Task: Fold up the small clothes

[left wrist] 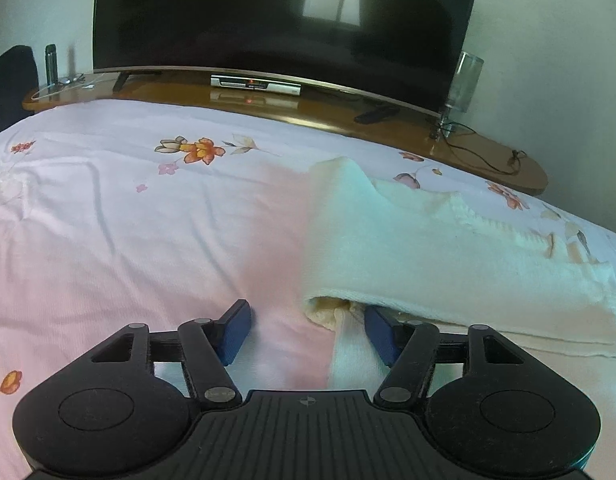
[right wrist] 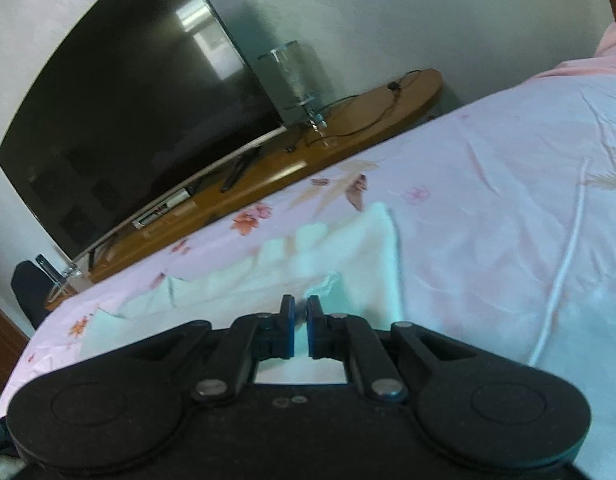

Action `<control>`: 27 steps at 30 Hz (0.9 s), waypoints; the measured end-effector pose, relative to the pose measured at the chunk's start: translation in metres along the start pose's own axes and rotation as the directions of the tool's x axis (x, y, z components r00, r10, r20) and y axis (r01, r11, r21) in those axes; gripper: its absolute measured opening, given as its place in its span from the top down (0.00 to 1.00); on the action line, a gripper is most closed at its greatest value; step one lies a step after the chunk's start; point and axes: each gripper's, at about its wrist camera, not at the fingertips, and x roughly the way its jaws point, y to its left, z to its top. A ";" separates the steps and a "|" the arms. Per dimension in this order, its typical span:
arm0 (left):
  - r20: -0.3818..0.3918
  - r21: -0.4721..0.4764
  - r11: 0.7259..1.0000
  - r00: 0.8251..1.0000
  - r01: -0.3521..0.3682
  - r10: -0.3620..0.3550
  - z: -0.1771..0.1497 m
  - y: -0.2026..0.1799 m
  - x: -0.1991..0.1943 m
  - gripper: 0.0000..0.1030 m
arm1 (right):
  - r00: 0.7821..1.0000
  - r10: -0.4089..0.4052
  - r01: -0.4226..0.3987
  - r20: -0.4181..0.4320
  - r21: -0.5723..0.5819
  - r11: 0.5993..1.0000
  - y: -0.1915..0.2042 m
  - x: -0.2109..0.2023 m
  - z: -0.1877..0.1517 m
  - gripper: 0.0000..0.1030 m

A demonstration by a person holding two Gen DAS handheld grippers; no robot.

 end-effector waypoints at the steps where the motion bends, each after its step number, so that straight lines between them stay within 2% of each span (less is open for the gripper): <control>1: -0.002 -0.002 1.000 1.000 0.003 -0.003 0.000 0.001 0.000 0.39 | 1.000 -0.007 0.007 0.002 0.002 1.000 -0.003 -0.001 -0.001 0.96; 4: -0.002 0.005 1.000 1.000 0.007 -0.007 0.000 0.001 0.000 0.39 | 1.000 -0.021 0.021 0.006 0.019 1.000 -0.012 -0.003 -0.002 0.96; 6: 0.000 0.017 1.000 1.000 0.003 -0.003 -0.001 0.000 0.000 0.39 | 1.000 0.024 -0.024 -0.003 0.039 0.999 -0.015 -0.005 -0.003 0.96; 7: 0.002 0.023 1.000 1.000 0.002 -0.002 -0.002 -0.001 0.000 0.39 | 0.998 0.061 -0.060 -0.017 0.058 0.997 -0.015 -0.005 -0.004 0.90; 8: 0.003 0.028 1.000 1.000 0.000 0.000 -0.002 -0.002 0.000 0.39 | 0.997 0.074 -0.072 -0.027 0.067 0.995 -0.013 -0.005 -0.005 0.84; 9: 0.003 0.032 0.999 1.000 -0.002 0.001 -0.002 -0.002 0.000 0.39 | 0.997 0.076 -0.074 -0.027 0.072 0.995 -0.011 -0.004 -0.007 0.75; 13: 0.005 0.039 0.999 1.000 0.001 -0.002 -0.003 -0.003 -0.001 0.39 | 0.993 0.084 -0.071 -0.078 0.148 0.986 -0.016 0.007 -0.011 0.75; 16: 0.008 0.041 0.999 1.000 0.003 -0.003 -0.004 -0.002 -0.001 0.39 | 0.994 0.037 -0.019 -0.107 0.159 0.987 -0.013 0.014 -0.014 0.76; 18: 0.010 0.042 0.999 1.000 0.003 -0.004 -0.004 -0.002 -0.001 0.39 | 0.995 0.007 0.011 -0.098 0.182 0.983 -0.014 0.009 -0.016 0.79; 22: 0.013 0.045 0.999 1.000 -0.001 0.000 -0.005 -0.003 -0.001 0.39 | 0.992 0.052 -0.019 -0.112 0.273 0.962 -0.020 0.006 -0.022 0.75; 27: 0.011 0.050 0.999 1.000 -0.005 0.004 -0.004 -0.003 -0.002 0.39 | 0.991 0.074 -0.041 -0.111 0.280 0.959 -0.016 0.024 -0.021 0.75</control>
